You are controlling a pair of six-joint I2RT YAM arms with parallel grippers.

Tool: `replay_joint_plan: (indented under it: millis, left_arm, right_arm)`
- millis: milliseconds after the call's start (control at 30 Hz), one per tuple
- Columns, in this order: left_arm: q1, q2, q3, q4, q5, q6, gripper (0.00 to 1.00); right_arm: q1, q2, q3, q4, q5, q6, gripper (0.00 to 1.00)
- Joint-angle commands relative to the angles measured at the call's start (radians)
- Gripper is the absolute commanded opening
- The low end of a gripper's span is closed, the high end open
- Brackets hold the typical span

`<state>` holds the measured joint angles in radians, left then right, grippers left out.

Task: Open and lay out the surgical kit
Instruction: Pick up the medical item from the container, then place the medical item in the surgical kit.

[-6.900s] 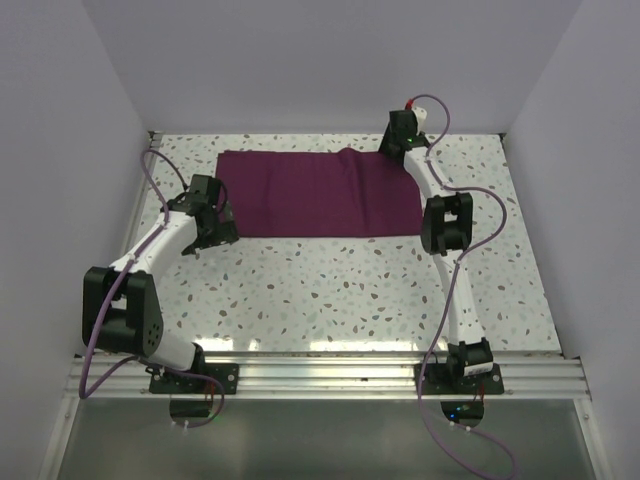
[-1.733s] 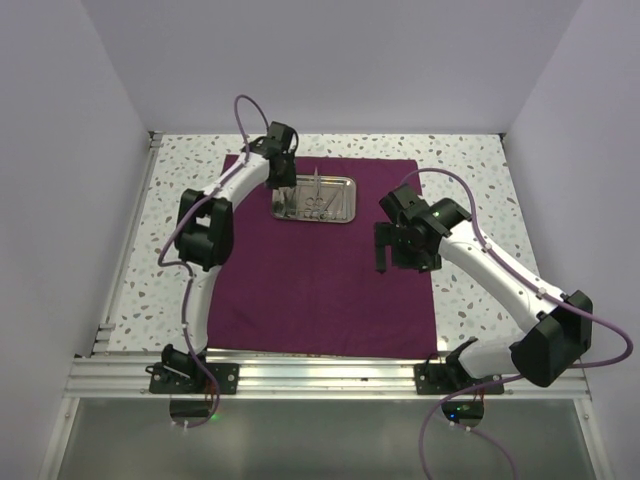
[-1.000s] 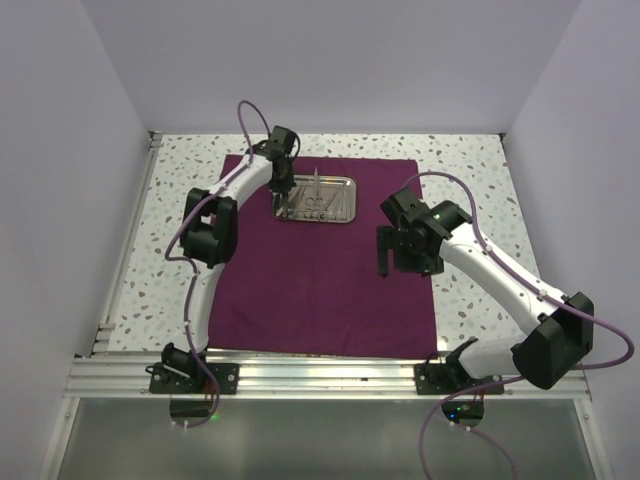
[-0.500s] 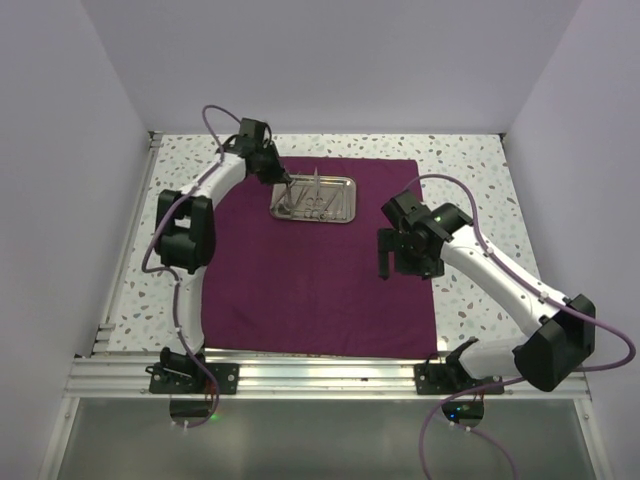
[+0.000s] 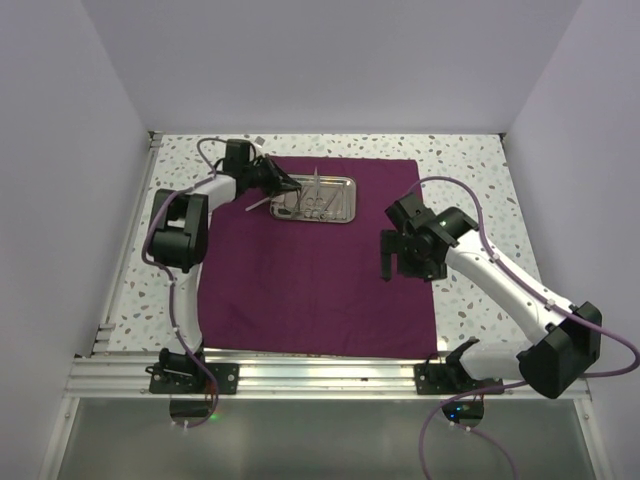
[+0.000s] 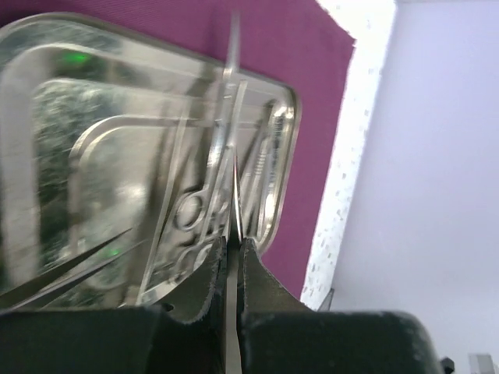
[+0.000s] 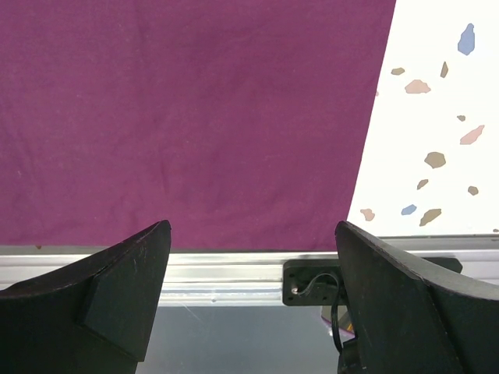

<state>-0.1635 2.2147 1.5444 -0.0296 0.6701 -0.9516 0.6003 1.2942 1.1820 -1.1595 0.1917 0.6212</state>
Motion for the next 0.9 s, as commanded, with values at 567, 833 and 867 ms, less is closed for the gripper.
replay_joint_plan:
  millis: [567,833,867]
  left_arm:
    - [-0.211,-0.706,-0.502,-0.352,-0.622,0.425,0.0]
    - [-0.319,-0.976,-0.898,-0.336,-0.713,0.294,0.0]
    - [-0.33,-0.992,-0.924,-0.332,-0.716,0.277,0.0]
  right_arm:
    - [-0.004,0.037,0.071,0.014,0.055,-0.023,0.98]
    - [-0.004,0.048,0.091,-0.005,0.075,-0.081,0.98]
    - [-0.002,0.045,0.094,-0.009,0.078,-0.084,0.98]
